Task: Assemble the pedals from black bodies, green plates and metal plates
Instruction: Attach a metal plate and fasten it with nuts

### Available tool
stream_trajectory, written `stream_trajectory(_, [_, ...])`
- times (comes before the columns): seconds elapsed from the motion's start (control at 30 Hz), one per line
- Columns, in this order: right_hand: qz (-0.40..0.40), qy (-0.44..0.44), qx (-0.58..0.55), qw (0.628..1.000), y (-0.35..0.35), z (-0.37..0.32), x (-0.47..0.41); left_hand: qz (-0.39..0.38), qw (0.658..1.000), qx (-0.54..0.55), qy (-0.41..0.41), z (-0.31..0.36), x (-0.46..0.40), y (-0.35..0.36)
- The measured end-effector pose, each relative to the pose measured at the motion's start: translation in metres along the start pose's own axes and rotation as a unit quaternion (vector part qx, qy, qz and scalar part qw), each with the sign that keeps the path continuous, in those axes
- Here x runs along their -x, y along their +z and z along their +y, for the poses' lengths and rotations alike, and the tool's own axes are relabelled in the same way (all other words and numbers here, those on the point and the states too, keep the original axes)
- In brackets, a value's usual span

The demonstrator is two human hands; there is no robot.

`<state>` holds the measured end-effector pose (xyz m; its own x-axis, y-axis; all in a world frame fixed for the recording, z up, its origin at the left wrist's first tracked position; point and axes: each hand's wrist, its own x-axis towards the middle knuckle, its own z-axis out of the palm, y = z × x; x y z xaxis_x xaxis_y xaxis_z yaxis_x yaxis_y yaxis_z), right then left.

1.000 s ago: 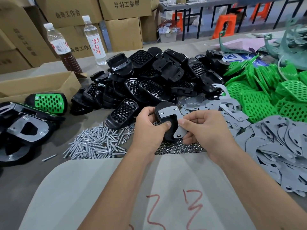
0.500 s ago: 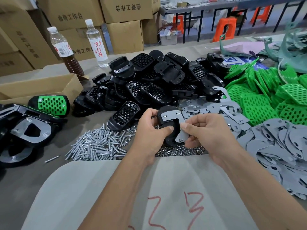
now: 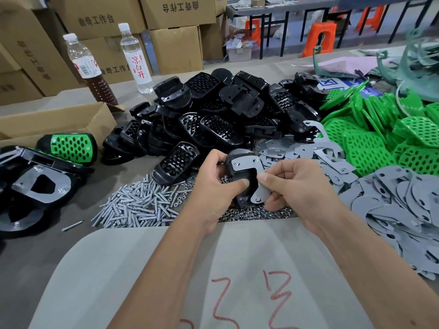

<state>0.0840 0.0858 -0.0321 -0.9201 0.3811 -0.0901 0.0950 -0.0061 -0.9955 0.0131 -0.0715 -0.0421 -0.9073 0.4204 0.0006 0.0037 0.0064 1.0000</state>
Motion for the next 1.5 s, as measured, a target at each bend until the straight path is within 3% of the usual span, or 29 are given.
stream_trajectory(0.17, [0.014, -0.015, 0.063, 0.998, -0.001, -0.003, -0.001, 0.035, 0.999, 0.027, -0.008, -0.001, 0.001, 0.003])
stream_trajectory(0.4, [0.085, -0.056, 0.119, 0.988, -0.005, -0.003, -0.003, 0.025, 0.997, 0.077, 0.001, 0.002, 0.002, 0.001])
stream_trajectory(0.6, [-0.018, -0.037, 0.036, 0.998, -0.003, -0.007, 0.0, 0.001, 0.994, 0.109, 0.002, 0.003, 0.003, 0.001])
stream_trajectory(0.77, [-0.043, -0.087, 0.016, 0.995, -0.005, -0.003, -0.003, -0.013, 0.994, 0.11, -0.023, 0.006, 0.002, 0.001])
stream_trajectory(0.87, [-0.035, -0.077, 0.021, 0.996, -0.002, -0.001, -0.004, -0.005, 0.996, 0.091, -0.016, 0.004, 0.001, 0.002])
stream_trajectory(1.03, [0.046, -0.105, 0.092, 0.989, 0.007, 0.003, -0.006, -0.026, 0.992, 0.112, -0.044, 0.005, 0.0, 0.003])
stream_trajectory(1.2, [-0.004, -0.172, 0.127, 0.977, 0.002, -0.004, -0.002, 0.033, 0.989, 0.141, -0.028, 0.004, 0.0, 0.006])
stream_trajectory(1.27, [0.084, -0.22, 0.221, 0.947, -0.007, -0.006, -0.006, 0.046, 0.986, 0.16, -0.033, 0.004, -0.001, 0.006])
stream_trajectory(1.33, [0.245, -0.233, 0.379, 0.862, -0.024, -0.007, -0.011, 0.056, 0.986, 0.156, -0.033, 0.004, 0.0, 0.007])
stream_trajectory(1.37, [0.299, -0.2, 0.439, 0.823, -0.033, -0.007, -0.013, 0.061, 0.987, 0.149, -0.03, 0.004, 0.0, 0.008])
stream_trajectory(1.43, [0.317, -0.083, 0.515, 0.792, -0.045, -0.004, -0.017, 0.066, 0.989, 0.132, -0.024, 0.003, 0.0, 0.009])
stream_trajectory(1.5, [0.293, -0.014, 0.543, 0.786, -0.048, -0.002, -0.018, 0.07, 0.989, 0.124, -0.023, 0.002, 0.0, 0.01])
